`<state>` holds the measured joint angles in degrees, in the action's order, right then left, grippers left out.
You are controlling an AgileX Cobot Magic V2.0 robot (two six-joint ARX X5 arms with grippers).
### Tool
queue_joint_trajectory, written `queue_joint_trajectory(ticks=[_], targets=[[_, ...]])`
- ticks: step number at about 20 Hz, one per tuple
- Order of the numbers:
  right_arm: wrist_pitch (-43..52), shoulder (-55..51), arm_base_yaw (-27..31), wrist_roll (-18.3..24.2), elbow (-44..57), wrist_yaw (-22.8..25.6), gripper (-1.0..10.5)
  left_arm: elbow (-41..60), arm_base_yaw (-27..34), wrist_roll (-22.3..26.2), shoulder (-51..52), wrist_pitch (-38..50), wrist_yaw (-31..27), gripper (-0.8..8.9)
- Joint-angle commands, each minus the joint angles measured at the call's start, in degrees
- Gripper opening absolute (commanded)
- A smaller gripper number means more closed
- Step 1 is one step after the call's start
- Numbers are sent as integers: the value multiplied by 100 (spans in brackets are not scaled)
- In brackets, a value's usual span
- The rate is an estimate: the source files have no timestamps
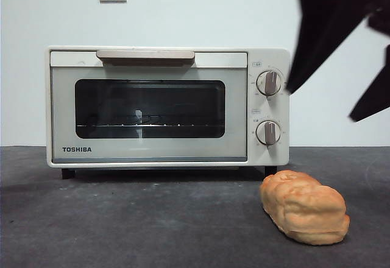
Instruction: The left arm flap open the oven, the right arm pick bread and place it into oven, the left arm flap close the oven
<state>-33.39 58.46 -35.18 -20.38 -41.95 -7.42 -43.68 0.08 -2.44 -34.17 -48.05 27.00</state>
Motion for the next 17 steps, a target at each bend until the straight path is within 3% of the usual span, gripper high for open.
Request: queue_joint_trajectory(ticks=[1,14,17], targets=[[219,470,-275,-323,-33,339,485,-111,-11,52,-24,48,26,16],[1351,2439,-544,-498,-33,852,483,-111,-125,74,-24,48,24,16],[1333,2544,-632,-509,-33,1071,357,-111,-127,74,-24,48,22,16]])
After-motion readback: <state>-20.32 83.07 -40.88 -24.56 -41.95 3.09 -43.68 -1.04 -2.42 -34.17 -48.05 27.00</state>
